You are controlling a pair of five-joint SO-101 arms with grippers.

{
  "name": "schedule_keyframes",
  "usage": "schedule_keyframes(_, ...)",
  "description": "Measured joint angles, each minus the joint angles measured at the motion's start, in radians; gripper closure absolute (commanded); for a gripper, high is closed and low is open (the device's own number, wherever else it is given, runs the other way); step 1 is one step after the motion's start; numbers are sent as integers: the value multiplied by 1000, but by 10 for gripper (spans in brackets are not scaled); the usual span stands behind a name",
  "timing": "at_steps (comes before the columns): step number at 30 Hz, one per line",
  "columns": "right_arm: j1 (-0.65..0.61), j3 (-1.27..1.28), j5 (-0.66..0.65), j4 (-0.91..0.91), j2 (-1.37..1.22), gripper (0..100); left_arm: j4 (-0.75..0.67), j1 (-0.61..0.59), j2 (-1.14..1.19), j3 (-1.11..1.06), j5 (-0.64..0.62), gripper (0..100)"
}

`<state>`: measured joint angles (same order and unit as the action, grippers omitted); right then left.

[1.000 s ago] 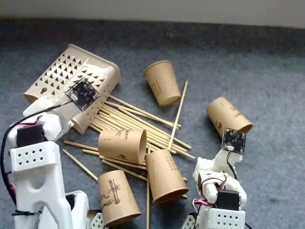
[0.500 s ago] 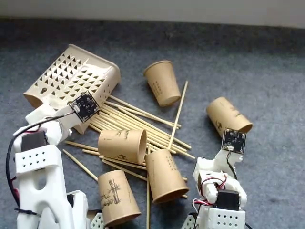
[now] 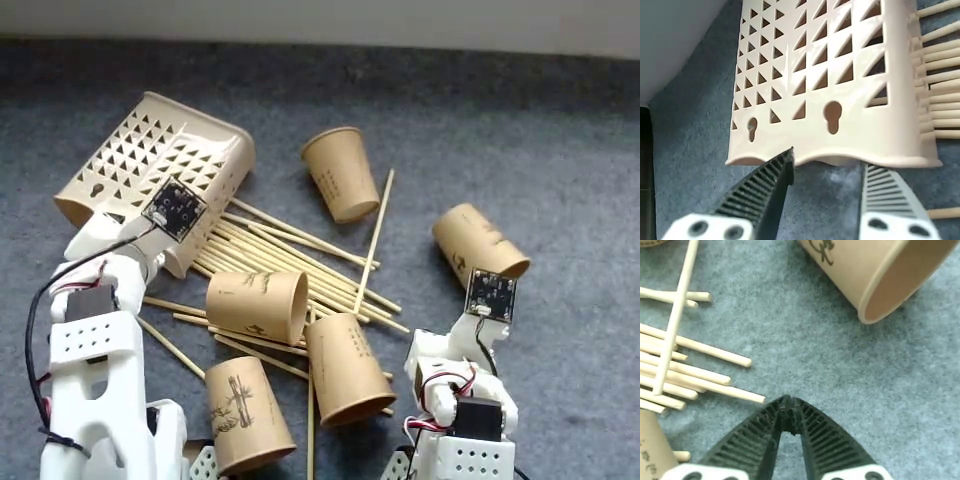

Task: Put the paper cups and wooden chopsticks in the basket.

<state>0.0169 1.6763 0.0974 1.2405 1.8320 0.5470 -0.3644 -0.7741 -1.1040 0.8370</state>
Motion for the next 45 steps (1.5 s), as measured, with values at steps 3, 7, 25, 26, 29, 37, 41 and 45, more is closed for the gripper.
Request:
schedule_keyframes(3,0,0,0,0,0,993,0,8,0,0,-23,915)
schedule_keyframes(7,0,0,0,0,0,993,0,6,0,0,-32,958)
schedule_keyframes(25,0,0,0,0,0,993,153,84,0,173,-121,944)
schedule_keyframes(26,0,0,0,0,0,993,175,84,0,189,-121,915)
schedule_keyframes(29,0,0,0,0,0,993,227,35,0,227,-66,831)
schedule_keyframes(37,0,0,0,0,0,993,249,-48,-2,195,198,807)
schedule_keyframes(41,0,0,0,0,0,993,249,-51,-3,158,247,807)
schedule_keyframes(45,0,0,0,0,0,993,229,-34,-3,97,258,807)
